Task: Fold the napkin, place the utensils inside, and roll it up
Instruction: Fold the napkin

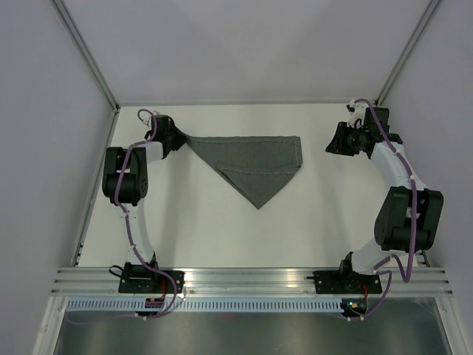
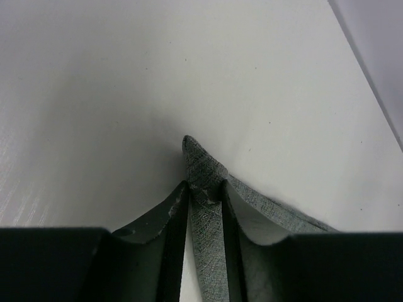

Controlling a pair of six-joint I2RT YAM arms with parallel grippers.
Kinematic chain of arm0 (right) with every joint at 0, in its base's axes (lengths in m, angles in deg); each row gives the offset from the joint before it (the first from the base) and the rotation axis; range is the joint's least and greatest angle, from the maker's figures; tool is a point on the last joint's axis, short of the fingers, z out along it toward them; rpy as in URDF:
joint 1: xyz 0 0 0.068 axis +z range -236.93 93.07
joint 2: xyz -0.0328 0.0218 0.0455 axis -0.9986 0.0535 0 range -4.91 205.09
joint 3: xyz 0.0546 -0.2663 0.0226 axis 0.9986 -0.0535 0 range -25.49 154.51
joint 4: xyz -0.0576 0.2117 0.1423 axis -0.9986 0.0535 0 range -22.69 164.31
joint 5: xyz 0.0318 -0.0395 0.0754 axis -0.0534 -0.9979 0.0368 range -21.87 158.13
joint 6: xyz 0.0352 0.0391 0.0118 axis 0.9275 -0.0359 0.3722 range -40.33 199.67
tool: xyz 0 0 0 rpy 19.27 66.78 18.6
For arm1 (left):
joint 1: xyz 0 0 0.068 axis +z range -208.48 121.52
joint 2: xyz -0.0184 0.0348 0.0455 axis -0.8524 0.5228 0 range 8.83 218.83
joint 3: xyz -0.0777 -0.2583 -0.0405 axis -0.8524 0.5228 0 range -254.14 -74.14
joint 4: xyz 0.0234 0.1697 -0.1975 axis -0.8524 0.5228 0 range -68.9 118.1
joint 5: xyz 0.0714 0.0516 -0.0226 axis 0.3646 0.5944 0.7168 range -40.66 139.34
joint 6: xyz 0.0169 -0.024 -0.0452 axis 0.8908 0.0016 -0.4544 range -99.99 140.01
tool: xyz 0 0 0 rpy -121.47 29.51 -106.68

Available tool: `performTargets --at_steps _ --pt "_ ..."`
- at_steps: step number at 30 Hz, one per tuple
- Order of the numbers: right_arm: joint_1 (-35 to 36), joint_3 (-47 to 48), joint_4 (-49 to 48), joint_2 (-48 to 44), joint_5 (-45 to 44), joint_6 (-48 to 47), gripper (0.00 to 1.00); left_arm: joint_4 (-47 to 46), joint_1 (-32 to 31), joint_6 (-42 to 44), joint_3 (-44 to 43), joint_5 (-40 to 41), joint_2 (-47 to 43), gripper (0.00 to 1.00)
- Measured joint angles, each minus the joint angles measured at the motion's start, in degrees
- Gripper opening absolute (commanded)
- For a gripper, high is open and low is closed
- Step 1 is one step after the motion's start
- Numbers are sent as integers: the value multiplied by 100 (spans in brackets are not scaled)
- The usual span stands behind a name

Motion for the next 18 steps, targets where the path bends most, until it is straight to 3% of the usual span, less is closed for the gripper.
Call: performTargets --at_steps 2,7,18 --pt "0 0 0 0 0 0 34 -15 0 -13 0 -15 28 23" --pt "2 0 0 4 0 0 34 -142 2 -28 0 -146 72 14" --pt "2 0 0 24 17 -13 34 -1609 -22 9 603 -1244 -236 8"
